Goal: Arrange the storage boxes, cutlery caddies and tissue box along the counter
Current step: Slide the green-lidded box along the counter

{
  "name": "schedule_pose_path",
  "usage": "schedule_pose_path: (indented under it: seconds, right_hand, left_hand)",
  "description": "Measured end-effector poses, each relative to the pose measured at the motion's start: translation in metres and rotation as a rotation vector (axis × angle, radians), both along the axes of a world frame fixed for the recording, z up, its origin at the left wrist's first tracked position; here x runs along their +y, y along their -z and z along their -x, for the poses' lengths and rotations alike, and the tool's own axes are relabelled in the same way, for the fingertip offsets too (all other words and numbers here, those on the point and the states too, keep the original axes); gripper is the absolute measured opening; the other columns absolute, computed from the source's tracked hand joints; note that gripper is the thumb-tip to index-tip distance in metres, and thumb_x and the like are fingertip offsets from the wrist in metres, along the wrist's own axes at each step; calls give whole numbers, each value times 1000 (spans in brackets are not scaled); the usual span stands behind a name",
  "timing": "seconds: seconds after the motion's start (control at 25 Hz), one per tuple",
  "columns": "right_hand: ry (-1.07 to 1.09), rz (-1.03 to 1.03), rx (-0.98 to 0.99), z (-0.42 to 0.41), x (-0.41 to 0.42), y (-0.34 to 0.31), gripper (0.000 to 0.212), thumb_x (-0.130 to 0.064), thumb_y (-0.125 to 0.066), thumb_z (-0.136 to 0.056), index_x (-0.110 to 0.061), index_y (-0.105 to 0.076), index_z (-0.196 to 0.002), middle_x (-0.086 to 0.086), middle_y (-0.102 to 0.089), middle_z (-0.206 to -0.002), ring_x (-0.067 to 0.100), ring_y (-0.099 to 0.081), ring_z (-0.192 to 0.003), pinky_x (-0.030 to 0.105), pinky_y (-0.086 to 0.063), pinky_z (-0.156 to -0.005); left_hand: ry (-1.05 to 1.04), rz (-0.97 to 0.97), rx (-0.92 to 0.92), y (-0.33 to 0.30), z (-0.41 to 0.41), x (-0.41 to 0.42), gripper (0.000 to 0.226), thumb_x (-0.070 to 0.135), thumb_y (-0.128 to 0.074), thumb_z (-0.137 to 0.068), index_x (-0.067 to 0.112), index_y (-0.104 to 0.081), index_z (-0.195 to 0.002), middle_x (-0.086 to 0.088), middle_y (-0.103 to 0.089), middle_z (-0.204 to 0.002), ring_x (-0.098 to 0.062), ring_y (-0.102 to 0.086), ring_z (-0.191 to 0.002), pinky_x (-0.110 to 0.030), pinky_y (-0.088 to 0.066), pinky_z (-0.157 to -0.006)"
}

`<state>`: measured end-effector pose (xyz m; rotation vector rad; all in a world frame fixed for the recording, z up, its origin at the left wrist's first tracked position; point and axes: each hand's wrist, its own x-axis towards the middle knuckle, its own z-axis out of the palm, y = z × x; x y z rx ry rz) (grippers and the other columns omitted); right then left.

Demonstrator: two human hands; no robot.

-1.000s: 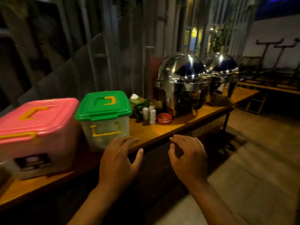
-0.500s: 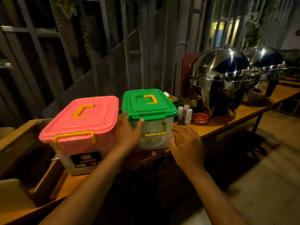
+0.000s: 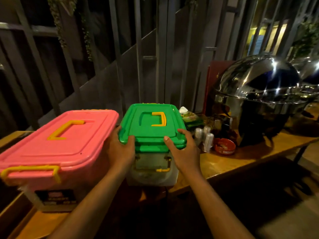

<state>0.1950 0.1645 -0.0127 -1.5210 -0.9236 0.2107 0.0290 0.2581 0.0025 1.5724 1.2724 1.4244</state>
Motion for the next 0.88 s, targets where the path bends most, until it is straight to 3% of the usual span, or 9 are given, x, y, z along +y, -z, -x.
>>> schedule_pose_path:
  seconds: [0.08,0.24,0.44,0.52,0.64,0.68,0.8,0.88]
  right_hand:
    - [69,-35,-38,1,1,5,59,-74,-64,-65,-37,-55,-110,-3,-65,-114,17,-65,-100,44,-57,-82]
    - [101,-74,-142,-14,1,6,54,-73,-63,-68,-37,-54,-106,-2,-63,-113,20,-65,-99,45,-58,-77]
    - [56,-68,-189,-59,-1,1,55,-65,-65,-74,-27,-54,-113,1,-59,-115,15,-62,-98,31,-58,-68]
    - [-13,-56,-204,-77,-6,2,64,-71,-64,-71,-28,-53,-117,-1,-56,-117,11,-61,-100,30,-59,-67]
    - [-122,-33,-314,-98,-13,5,80,-79,-67,-59,-32,-49,-122,-7,-51,-122,8,-54,-109,28,-54,-83]
    - [-136,-14,-371,-104,-13,6,84,-77,-72,-56,-32,-48,-123,-8,-50,-124,7,-52,-111,24,-50,-86]
    - [-180,7,-419,-118,-9,7,89,-68,-82,-51,-32,-46,-124,-7,-52,-125,7,-53,-112,22,-49,-87]
    - [-196,8,-401,-126,-6,7,88,-61,-87,-51,-32,-47,-123,-5,-56,-123,8,-57,-109,23,-52,-85]
  left_hand:
    - [-38,-3,18,-1,-6,6,56,32,-62,-80,20,-54,-135,-9,-59,-134,-28,-55,-122,-40,-40,-106]
    - [-8,12,2,-8,-23,10,48,17,-63,-86,17,-54,-133,-2,-61,-120,-26,-58,-117,-27,-41,-94]
    - [38,49,19,0,-59,2,61,44,-61,-79,30,-47,-136,-3,-63,-128,-22,-63,-111,-42,-51,-96]
    - [106,20,143,4,-58,-1,65,55,-63,-84,35,-40,-141,-1,-61,-133,-20,-61,-116,-39,-49,-98]
    - [133,-146,644,-3,-41,1,95,92,-49,-63,48,-30,-145,-1,-47,-146,-25,-45,-133,-45,-41,-107]
    - [155,-209,730,-9,-38,1,102,97,-47,-56,46,-34,-145,0,-43,-147,-24,-43,-133,-43,-40,-107]
    - [231,-277,718,-19,-46,-4,110,99,-48,-47,36,-52,-137,3,-44,-140,-17,-48,-124,-34,-45,-102]
    - [203,-297,708,-16,-55,-5,111,98,-49,-46,34,-54,-136,-1,-39,-148,-20,-42,-133,-33,-38,-109]
